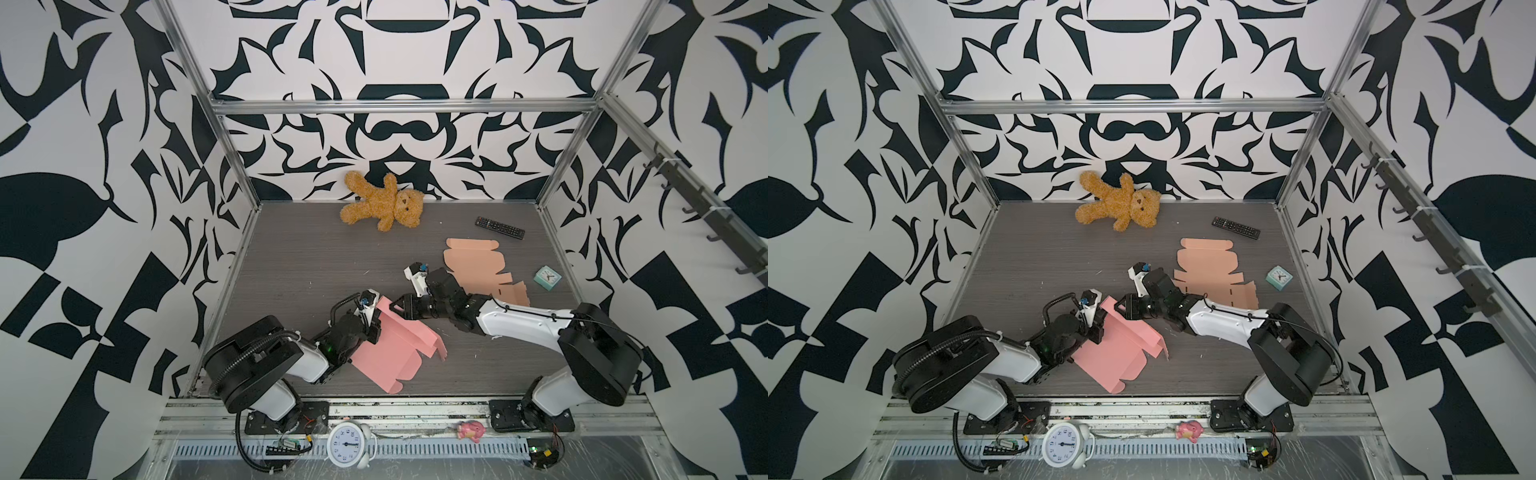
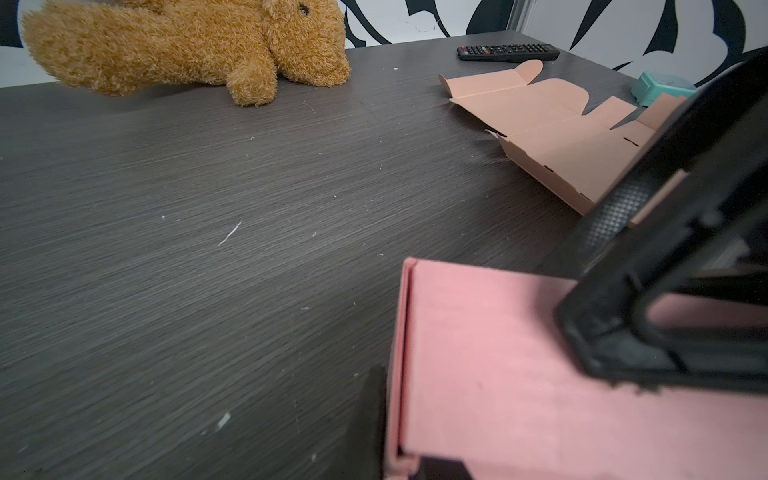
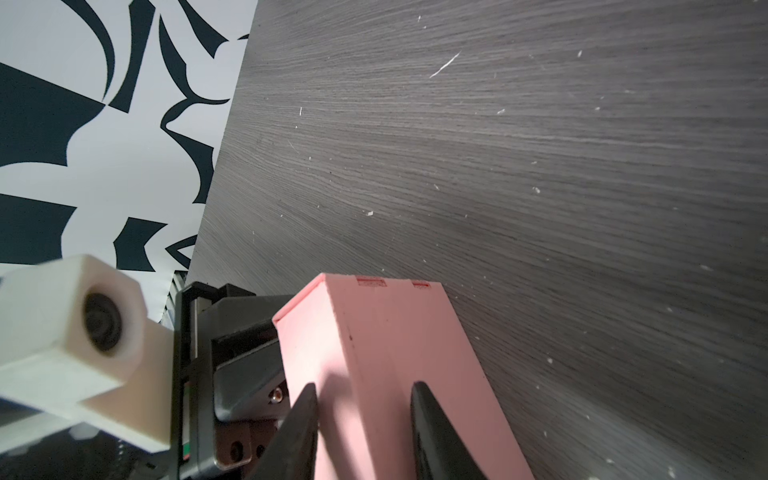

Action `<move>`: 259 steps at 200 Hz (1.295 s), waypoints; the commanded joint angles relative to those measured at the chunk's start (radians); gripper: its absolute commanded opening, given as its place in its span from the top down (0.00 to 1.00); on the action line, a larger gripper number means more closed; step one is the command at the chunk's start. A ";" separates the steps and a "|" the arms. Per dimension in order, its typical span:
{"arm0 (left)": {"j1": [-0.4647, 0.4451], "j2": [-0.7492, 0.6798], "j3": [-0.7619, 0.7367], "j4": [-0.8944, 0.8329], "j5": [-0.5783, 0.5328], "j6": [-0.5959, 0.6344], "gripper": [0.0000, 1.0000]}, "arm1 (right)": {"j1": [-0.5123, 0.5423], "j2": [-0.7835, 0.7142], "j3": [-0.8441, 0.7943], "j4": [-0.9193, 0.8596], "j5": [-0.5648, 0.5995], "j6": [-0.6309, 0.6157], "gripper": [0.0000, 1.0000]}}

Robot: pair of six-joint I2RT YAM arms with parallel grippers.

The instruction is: Fold the paper box

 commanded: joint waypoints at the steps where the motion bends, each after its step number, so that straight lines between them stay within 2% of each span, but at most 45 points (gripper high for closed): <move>1: -0.003 -0.014 0.019 0.005 -0.014 -0.008 0.84 | 0.007 -0.033 -0.013 -0.044 0.027 0.002 0.62; 13: -0.003 -0.010 0.025 0.006 -0.015 -0.003 0.80 | 0.008 -0.035 -0.014 -0.044 0.029 0.003 0.62; 47: -0.003 0.006 0.049 0.008 -0.005 0.012 0.80 | 0.009 -0.033 -0.013 -0.042 0.031 0.005 0.62; 118: -0.003 0.007 0.042 0.011 0.008 0.004 0.86 | 0.011 -0.046 -0.014 -0.045 0.033 0.001 0.62; 141: -0.003 -0.011 0.031 0.011 0.001 -0.006 0.87 | 0.010 -0.099 0.008 -0.132 0.084 -0.051 0.60; 158: -0.003 -0.041 0.028 -0.008 -0.009 -0.020 0.87 | 0.012 -0.174 0.054 -0.263 0.151 -0.122 0.57; 189: -0.003 -0.144 0.117 -0.299 -0.057 -0.070 0.87 | 0.016 -0.313 0.124 -0.493 0.311 -0.241 0.50; 216: 0.004 -0.241 0.198 -0.563 -0.134 -0.145 0.87 | 0.016 -0.417 0.148 -0.613 0.414 -0.291 0.49; 233: 0.015 -0.300 0.253 -0.712 -0.159 -0.199 0.87 | 0.015 -0.477 0.153 -0.644 0.447 -0.298 0.52; 259: 0.031 -0.330 0.299 -0.822 -0.156 -0.251 0.87 | 0.017 -0.540 0.162 -0.669 0.454 -0.310 0.60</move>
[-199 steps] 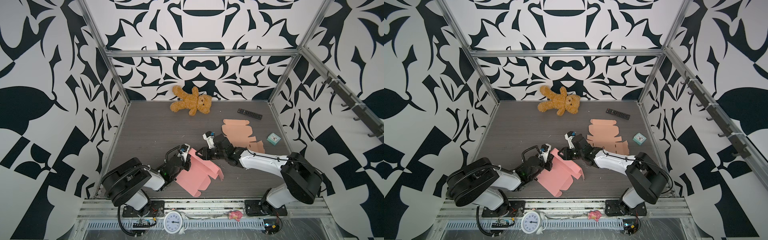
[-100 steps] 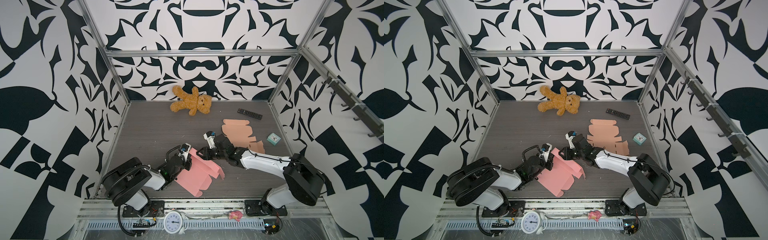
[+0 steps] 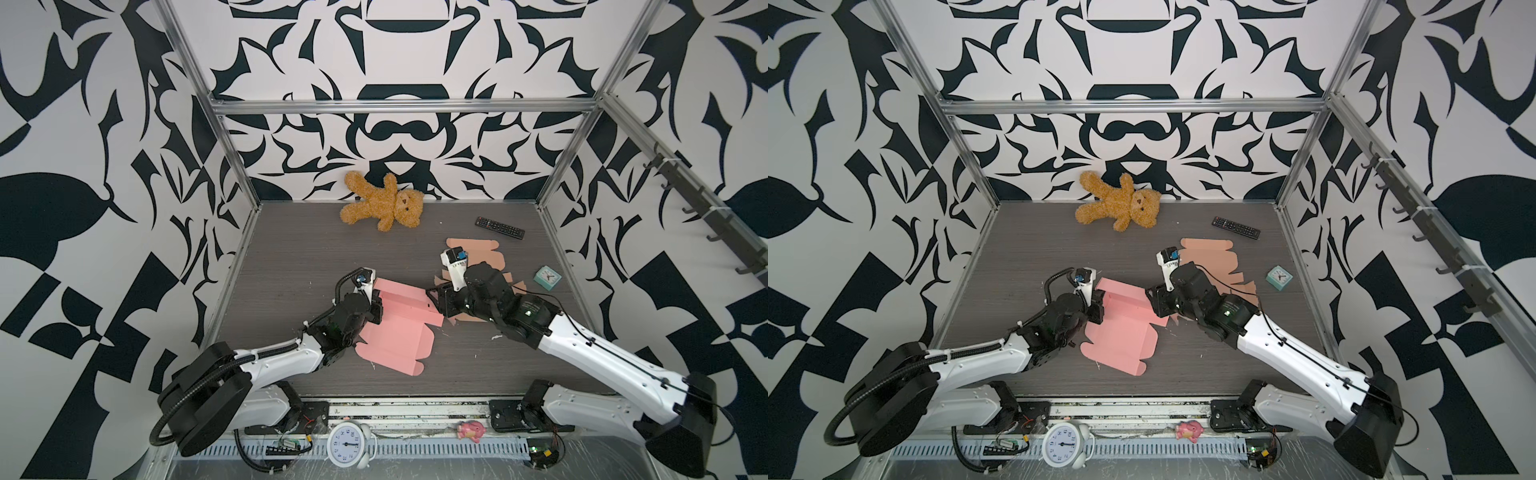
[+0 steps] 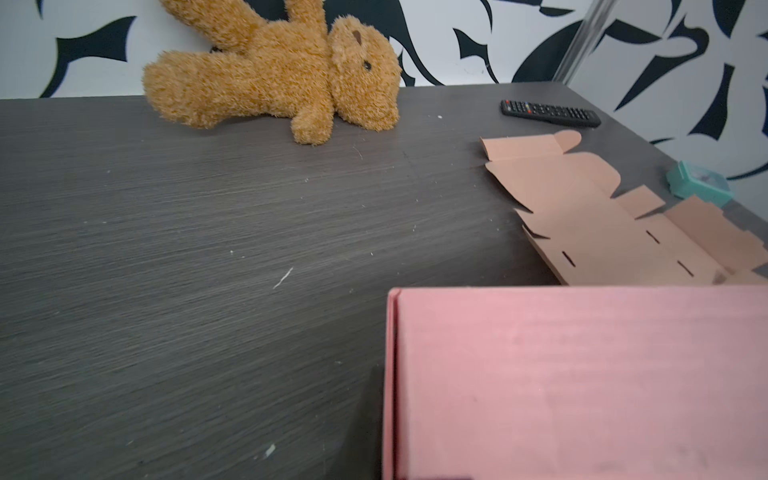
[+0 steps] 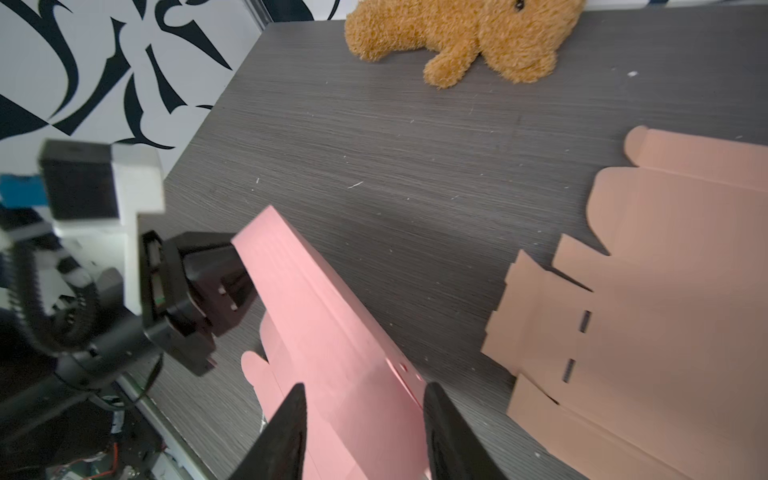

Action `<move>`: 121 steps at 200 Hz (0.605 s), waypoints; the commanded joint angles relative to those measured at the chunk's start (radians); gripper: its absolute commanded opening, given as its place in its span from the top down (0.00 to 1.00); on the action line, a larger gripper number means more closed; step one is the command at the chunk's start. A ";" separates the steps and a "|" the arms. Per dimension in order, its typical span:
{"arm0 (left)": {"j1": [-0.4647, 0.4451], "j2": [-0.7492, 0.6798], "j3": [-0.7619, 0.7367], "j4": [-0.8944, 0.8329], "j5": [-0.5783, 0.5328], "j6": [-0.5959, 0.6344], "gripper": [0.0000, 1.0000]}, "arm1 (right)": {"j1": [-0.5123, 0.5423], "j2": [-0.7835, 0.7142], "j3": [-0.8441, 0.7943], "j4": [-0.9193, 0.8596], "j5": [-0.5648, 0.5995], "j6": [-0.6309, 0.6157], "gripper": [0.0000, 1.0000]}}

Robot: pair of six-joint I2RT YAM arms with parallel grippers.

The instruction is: Fold the paper box

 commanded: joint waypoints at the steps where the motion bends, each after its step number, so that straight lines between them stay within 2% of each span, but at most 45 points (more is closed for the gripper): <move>1: 0.016 -0.030 0.046 -0.220 -0.037 -0.094 0.87 | 0.006 -0.048 0.038 -0.080 0.062 -0.039 0.60; 53: 0.024 -0.039 0.118 -0.347 -0.030 -0.155 0.88 | 0.008 -0.088 0.043 -0.107 0.105 -0.070 0.81; 91: 0.043 -0.043 0.125 -0.371 0.006 -0.210 0.90 | 0.018 -0.031 0.051 -0.080 0.114 -0.083 0.88; 121: 0.043 -0.056 0.125 -0.382 0.021 -0.216 0.90 | 0.032 0.028 0.073 -0.051 0.127 -0.097 0.89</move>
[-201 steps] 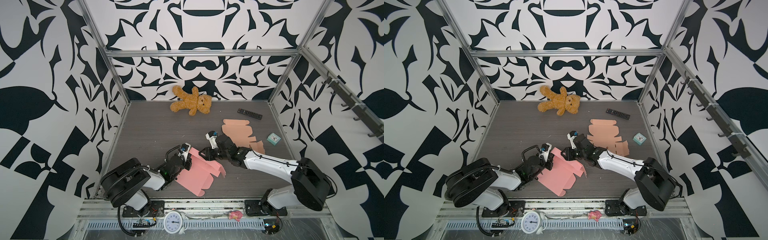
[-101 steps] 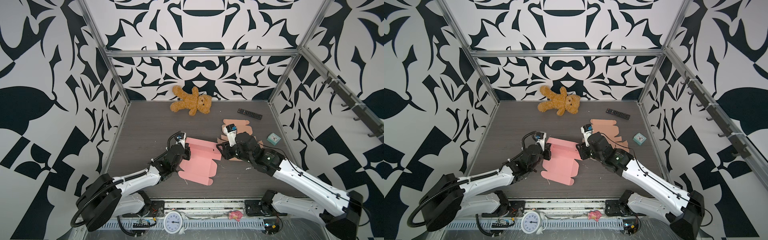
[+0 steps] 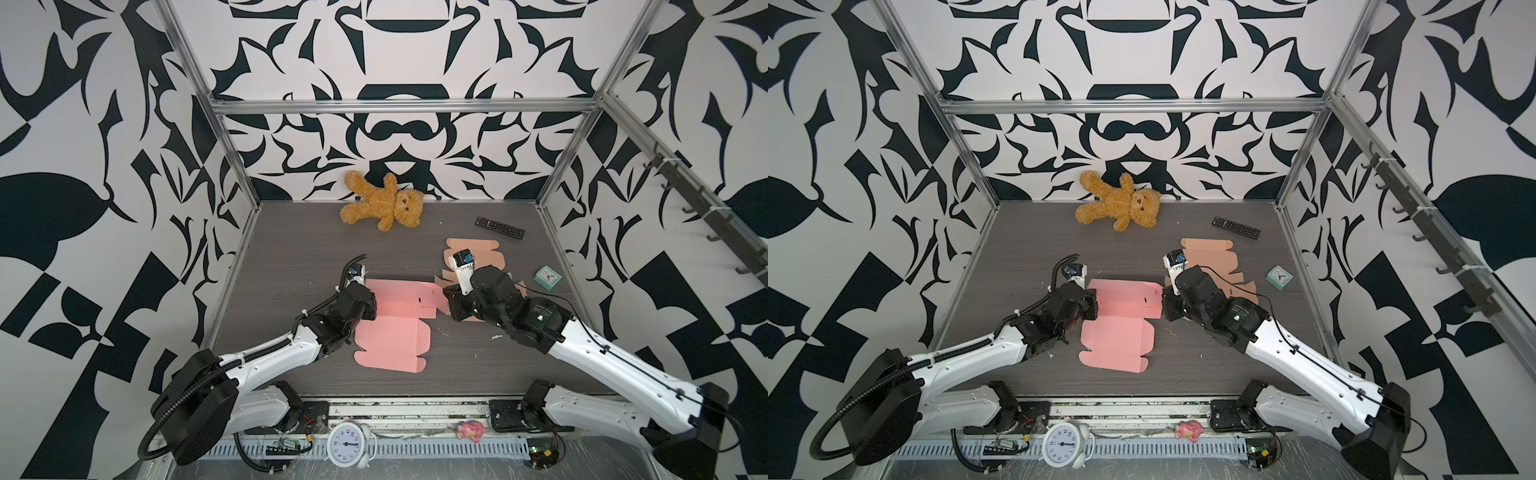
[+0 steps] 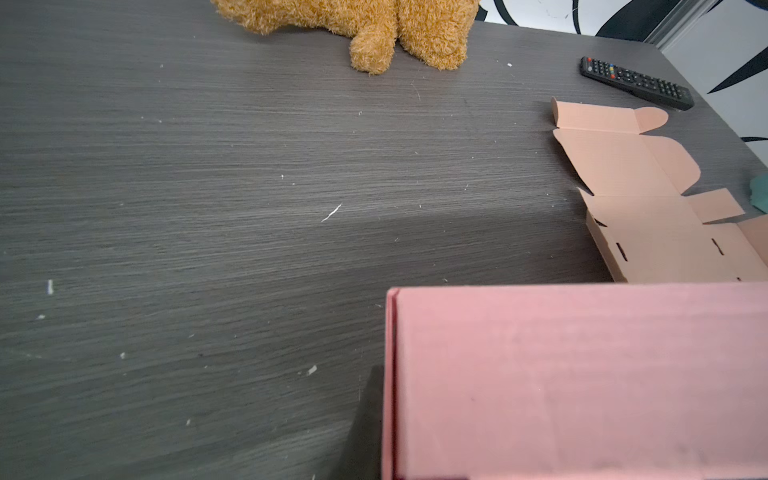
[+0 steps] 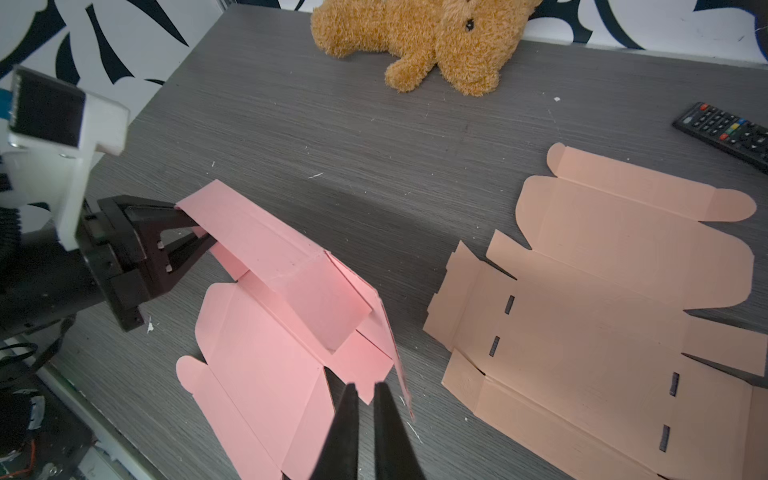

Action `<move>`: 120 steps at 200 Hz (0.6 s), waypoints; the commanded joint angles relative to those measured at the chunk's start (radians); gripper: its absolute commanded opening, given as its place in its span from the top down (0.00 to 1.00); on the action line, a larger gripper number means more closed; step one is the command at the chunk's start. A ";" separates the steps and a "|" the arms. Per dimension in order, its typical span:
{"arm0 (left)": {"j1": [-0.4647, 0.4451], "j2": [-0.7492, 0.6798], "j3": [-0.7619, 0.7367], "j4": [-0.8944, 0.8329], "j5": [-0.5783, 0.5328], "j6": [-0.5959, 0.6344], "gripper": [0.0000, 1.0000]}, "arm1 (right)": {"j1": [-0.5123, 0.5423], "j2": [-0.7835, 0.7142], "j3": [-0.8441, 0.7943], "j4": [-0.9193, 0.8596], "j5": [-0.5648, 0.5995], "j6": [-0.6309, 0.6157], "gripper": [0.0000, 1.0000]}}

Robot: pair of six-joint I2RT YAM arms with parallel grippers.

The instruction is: Fold the paper box

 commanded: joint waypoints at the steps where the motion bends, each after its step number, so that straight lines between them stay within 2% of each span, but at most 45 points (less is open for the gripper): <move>1: 0.004 -0.029 0.022 -0.032 0.016 -0.038 0.90 | 0.016 0.037 0.055 0.038 0.034 -0.024 0.90; 21: 0.004 -0.030 0.019 -0.032 0.021 -0.043 0.90 | 0.037 0.083 0.076 0.051 0.040 -0.033 0.90; 25: 0.004 -0.031 0.018 -0.033 0.022 -0.045 0.90 | 0.042 0.092 0.081 0.051 0.076 -0.035 0.90; 54: 0.004 -0.018 0.016 -0.027 0.022 -0.048 0.91 | 0.074 0.151 0.106 0.045 0.132 -0.045 0.90; 120: 0.040 -0.025 -0.008 0.038 0.063 -0.017 0.92 | 0.101 0.292 0.154 0.067 0.167 -0.039 0.91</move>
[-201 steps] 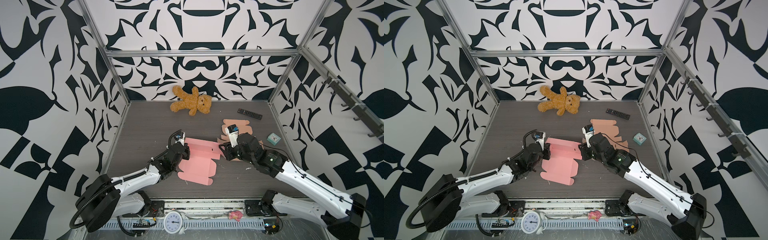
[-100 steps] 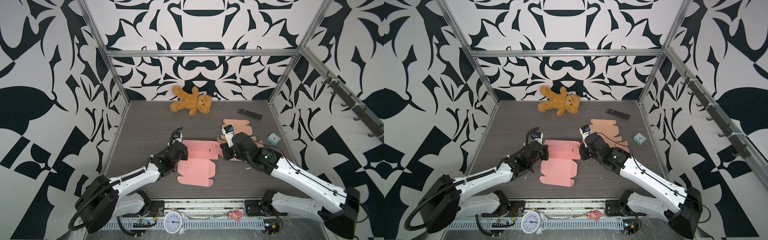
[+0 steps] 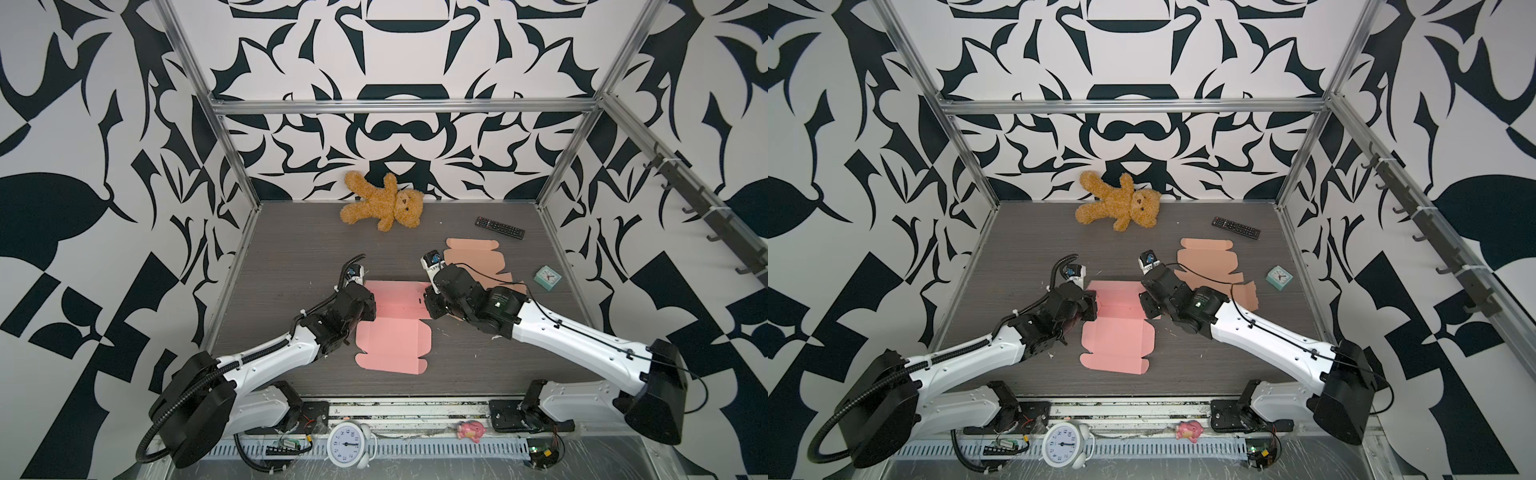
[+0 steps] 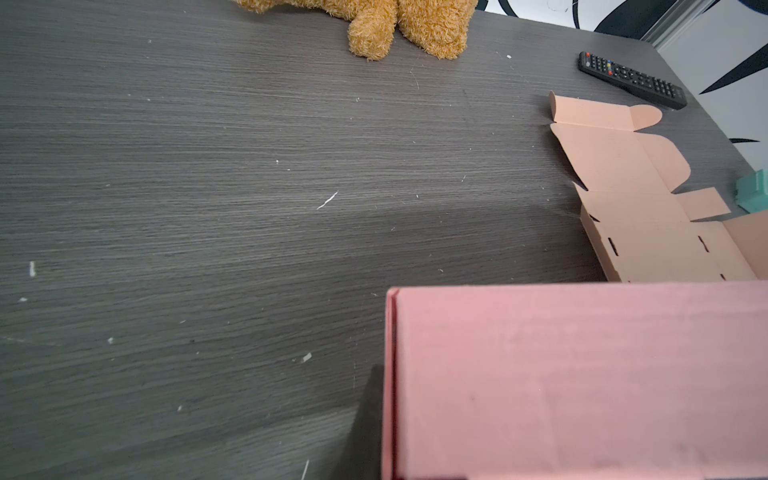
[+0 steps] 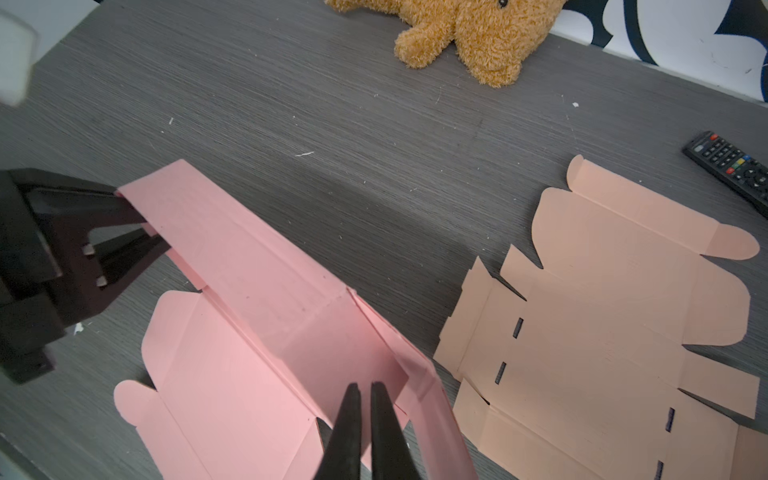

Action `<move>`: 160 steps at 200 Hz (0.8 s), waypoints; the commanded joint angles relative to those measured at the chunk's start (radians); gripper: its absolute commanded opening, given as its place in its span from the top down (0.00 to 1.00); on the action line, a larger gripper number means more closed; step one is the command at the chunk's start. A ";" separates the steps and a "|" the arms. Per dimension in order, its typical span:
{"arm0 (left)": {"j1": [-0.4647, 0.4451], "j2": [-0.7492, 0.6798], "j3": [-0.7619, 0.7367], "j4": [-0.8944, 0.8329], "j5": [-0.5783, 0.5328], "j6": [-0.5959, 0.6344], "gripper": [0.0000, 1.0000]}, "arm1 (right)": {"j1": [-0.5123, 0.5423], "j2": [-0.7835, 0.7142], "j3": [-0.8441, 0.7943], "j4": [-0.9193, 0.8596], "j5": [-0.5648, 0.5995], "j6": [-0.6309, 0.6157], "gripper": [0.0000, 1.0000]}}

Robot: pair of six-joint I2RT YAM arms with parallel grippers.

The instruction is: Fold the paper box

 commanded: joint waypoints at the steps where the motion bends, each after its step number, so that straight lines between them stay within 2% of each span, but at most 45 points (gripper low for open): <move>1: 0.020 -0.015 -0.008 0.052 0.028 0.005 0.92 | 0.011 0.041 0.054 0.034 0.039 -0.002 0.91; 85: 0.109 -0.055 -0.054 0.094 0.116 0.032 0.93 | 0.049 0.184 0.162 0.068 0.038 -0.009 0.91; 133: 0.144 -0.038 -0.082 0.146 0.170 0.012 0.93 | 0.053 0.193 0.164 0.076 0.042 -0.011 0.91; 160: 0.171 -0.040 -0.093 0.147 0.201 0.004 0.93 | 0.057 0.151 0.109 0.121 0.037 -0.010 0.90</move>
